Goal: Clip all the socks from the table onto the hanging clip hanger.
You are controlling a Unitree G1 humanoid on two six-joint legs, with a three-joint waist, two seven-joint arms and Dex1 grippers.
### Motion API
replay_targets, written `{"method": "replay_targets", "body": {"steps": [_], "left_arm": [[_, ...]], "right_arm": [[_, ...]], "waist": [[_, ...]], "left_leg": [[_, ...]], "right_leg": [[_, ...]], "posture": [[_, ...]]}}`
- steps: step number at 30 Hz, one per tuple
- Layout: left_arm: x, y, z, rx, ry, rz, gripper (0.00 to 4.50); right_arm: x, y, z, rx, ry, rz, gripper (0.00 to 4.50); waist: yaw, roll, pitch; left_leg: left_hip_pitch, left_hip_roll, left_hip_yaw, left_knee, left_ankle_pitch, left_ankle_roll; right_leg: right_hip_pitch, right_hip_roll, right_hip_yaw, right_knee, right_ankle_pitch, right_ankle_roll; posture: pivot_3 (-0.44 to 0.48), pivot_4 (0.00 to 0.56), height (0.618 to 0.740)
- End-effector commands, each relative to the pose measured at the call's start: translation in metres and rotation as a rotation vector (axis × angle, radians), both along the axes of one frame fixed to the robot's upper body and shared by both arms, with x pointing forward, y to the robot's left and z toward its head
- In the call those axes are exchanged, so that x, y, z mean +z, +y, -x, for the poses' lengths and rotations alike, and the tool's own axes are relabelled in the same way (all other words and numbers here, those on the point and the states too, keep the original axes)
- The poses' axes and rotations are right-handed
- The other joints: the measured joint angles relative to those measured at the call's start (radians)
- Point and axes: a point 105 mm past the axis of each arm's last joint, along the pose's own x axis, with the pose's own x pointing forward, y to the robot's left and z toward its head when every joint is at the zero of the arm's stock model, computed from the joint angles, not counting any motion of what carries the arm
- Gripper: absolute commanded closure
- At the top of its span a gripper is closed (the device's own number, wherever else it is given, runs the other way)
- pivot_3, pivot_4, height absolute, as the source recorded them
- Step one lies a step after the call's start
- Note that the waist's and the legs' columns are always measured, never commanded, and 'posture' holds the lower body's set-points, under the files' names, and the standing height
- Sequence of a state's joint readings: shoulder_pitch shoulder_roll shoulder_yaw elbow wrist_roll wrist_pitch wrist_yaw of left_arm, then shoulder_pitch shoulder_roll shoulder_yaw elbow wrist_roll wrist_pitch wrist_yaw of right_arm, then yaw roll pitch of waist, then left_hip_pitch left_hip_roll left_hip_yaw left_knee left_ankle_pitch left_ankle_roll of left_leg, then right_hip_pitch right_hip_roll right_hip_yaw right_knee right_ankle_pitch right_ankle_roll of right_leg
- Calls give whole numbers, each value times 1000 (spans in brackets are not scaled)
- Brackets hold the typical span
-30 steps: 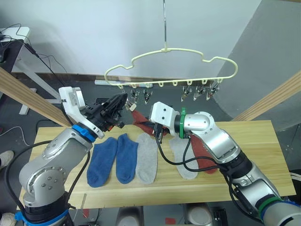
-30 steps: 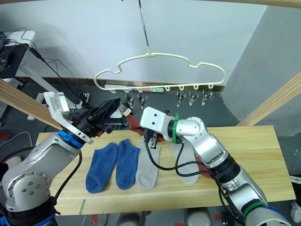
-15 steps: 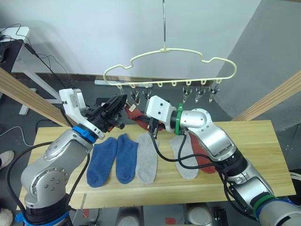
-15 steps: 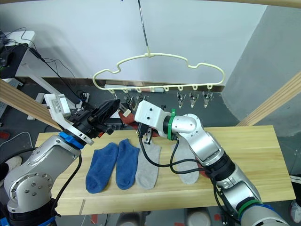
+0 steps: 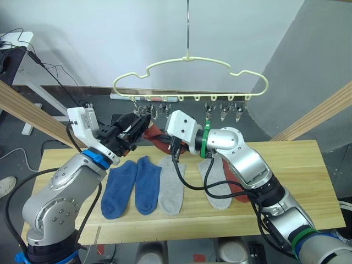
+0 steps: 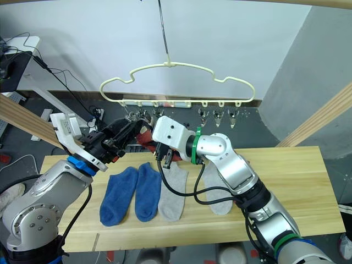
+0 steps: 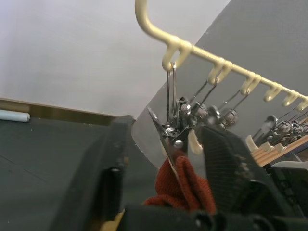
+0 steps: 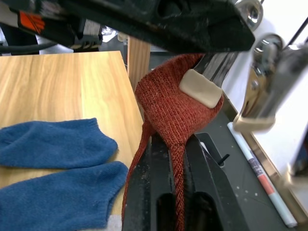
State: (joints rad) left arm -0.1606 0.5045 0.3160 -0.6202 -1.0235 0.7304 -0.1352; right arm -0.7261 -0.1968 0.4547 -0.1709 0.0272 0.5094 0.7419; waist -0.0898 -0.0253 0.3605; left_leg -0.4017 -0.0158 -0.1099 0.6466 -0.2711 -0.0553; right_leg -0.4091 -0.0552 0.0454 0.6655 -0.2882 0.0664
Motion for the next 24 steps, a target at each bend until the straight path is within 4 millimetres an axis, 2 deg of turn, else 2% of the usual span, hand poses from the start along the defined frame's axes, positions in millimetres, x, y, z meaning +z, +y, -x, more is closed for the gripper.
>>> {"method": "replay_targets", "body": {"steps": [1,3,7,9,11,13,16,20,24], "left_arm": [[6,1,6,-5,-44,-26,1760],[4,3,6,10,-47,-45,1760],[-2,12,8,92,-119,-208,1760],[-2,11,9,98,-163,-260,1760],[-7,5,13,76,-191,-306,1760],[-13,-7,19,42,-214,-329,1760],[-13,-15,20,36,-267,-330,1760],[-12,-24,17,42,-321,-324,1760],[-13,-32,15,66,-341,-299,1760]], "right_arm": [[6,4,12,53,-11,-22,3118],[3,2,13,59,-19,-7,2379],[-5,-18,18,67,-37,37,2379],[-5,-23,19,65,-44,43,2379],[-4,-41,22,62,-38,43,2379],[5,-75,29,64,-34,34,2379],[19,-107,41,63,-60,10,2379],[38,-128,48,18,-71,-48,2379],[48,-136,54,-4,-22,-82,2379]], "waist": [[0,0,0],[0,0,0],[1,0,0],[2,0,0],[3,0,0],[7,0,0],[10,0,0],[-3,0,0],[-13,0,0]], "left_leg": [[0,0,0,0,0,0],[0,0,0,0,0,0],[0,0,0,0,0,0],[0,0,1,-1,0,0],[-1,0,1,0,0,0],[-1,0,0,0,-2,3],[-3,-2,0,0,-2,4],[-3,-1,1,0,-2,5],[-2,4,4,0,-2,5]], "right_leg": [[0,0,0,0,0,0],[0,0,0,0,0,0],[0,0,0,0,0,0],[-1,0,0,-1,0,0],[-1,0,0,-1,0,0],[-1,0,0,-1,0,-1],[0,-2,0,-3,0,0],[-1,-2,-1,-1,1,-1],[0,1,-1,0,3,-4]], "posture": [[-145,364,740],[-145,365,740],[-146,364,740],[-146,364,740],[-149,362,740],[-149,362,740],[-163,362,740],[-190,360,740],[-214,360,740]]}}
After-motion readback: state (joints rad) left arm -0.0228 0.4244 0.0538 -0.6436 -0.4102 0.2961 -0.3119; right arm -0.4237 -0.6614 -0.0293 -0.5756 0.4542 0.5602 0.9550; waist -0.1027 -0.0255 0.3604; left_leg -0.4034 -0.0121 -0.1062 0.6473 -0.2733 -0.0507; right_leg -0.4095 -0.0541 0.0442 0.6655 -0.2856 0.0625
